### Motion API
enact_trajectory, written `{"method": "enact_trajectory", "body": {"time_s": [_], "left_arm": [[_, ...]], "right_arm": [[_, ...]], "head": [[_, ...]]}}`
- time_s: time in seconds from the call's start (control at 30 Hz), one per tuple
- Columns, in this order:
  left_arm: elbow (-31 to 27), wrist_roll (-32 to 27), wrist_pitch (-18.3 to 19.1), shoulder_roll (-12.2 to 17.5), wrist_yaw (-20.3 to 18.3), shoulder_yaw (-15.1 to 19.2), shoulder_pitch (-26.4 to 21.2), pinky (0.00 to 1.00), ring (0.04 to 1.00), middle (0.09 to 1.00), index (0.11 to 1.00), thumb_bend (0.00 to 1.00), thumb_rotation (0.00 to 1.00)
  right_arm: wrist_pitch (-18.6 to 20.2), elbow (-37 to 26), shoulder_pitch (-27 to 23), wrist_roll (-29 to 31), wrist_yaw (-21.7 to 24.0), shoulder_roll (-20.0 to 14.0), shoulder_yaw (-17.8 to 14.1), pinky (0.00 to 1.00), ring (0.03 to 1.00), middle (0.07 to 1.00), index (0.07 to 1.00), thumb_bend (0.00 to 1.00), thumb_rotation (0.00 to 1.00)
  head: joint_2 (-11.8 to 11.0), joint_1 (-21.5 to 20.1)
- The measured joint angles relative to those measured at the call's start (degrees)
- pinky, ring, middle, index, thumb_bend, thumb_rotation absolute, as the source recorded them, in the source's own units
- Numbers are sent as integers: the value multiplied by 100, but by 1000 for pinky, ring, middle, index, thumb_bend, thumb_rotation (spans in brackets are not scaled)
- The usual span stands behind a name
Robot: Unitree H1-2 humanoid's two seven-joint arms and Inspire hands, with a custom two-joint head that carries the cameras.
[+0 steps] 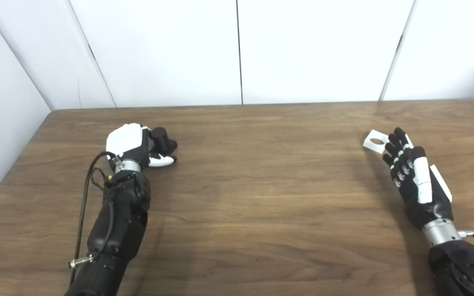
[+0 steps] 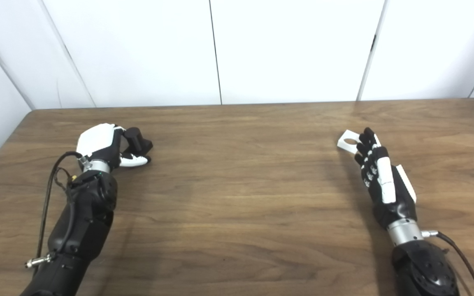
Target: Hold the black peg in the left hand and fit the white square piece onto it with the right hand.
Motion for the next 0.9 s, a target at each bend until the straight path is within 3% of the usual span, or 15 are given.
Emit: {"method": "enact_trajectory", "body": {"time_s": [0.13, 0.73, 0.8, 0.9], "left_arm": [[0, 31, -1, 0, -42, 10, -6, 1000, 1000, 938, 746, 747, 340], [0, 66, -37, -13, -159, 30, -40, 1000, 1000, 939, 685, 737, 293], [0, 66, -38, -13, -161, 28, -44, 1000, 1000, 937, 603, 734, 282], [0, 66, -39, -13, -169, 29, -51, 1000, 1000, 930, 577, 734, 251]], "right_arm": [[0, -11, 4, -1, 5, -1, 0, 1000, 1000, 1000, 1000, 569, 1000], [2, -70, 54, -7, 0, -9, -5, 1000, 1000, 1000, 1000, 586, 1000], [2, -72, 57, -6, 3, -13, -4, 1000, 1000, 1000, 1000, 574, 1000], [1, -66, 56, -6, 5, -14, -4, 1000, 1000, 1000, 1000, 580, 1000]], "head": [[0, 0], [18, 26], [26, 26], [18, 26]]}}
